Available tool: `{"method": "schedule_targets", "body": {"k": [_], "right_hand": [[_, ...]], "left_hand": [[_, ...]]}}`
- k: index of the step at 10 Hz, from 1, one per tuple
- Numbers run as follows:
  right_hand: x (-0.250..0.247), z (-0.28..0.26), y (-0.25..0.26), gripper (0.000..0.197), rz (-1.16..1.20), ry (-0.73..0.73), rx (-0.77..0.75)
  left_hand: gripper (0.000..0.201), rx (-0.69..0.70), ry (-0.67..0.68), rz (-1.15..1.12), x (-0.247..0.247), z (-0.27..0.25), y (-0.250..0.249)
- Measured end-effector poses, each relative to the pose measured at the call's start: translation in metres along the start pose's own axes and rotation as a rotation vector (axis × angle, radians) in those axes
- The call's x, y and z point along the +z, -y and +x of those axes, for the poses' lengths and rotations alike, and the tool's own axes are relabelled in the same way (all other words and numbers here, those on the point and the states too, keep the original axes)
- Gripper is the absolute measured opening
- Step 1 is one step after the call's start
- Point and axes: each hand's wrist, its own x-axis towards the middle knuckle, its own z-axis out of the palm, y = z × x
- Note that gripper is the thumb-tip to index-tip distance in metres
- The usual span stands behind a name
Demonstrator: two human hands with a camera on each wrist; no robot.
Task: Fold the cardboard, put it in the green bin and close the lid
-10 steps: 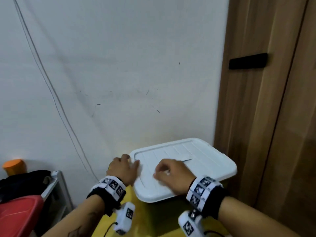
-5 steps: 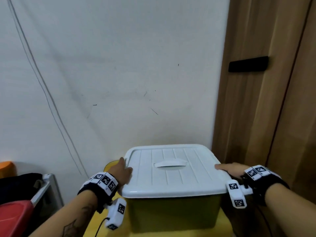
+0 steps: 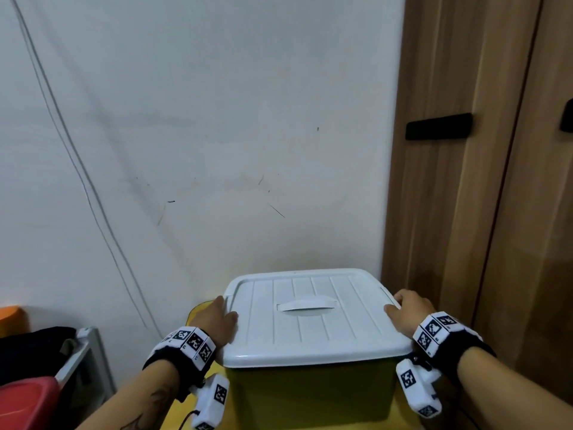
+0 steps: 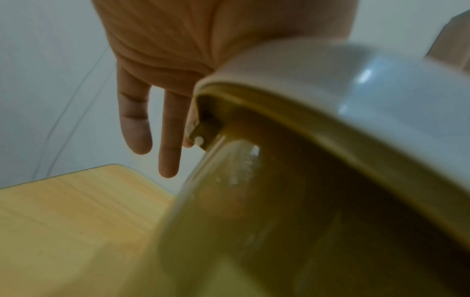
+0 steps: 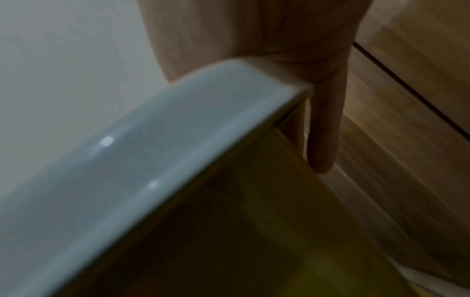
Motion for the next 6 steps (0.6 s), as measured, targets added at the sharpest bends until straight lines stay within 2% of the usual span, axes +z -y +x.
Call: {"method": "schedule_targets", "body": {"k": [2,4,5,6], "right_hand": [[0.007,-0.001,0.003,0.016,0.147,0.028,-0.037],[0.038,0.001,0.026,0.033,0.247,0.15,-0.15],[0.041,0.001,0.036,0.037,0.161,0.138,-0.149],[0.024,0.0,0.045,0.032,0.261,-0.066,-0.18]], "left_hand": [[0.037,-0.027,-0.009,0.029,-0.013,0.002,0.01],[0.03,-0.142,-0.264,-0.145,-0.02,-0.003,0.047],[0.03,-0.122,-0.278,-0.143,-0.023,-0.008,0.047],[0.031,-0.061,-0.199,-0.091,-0.015,-0.012,0.043]]}}
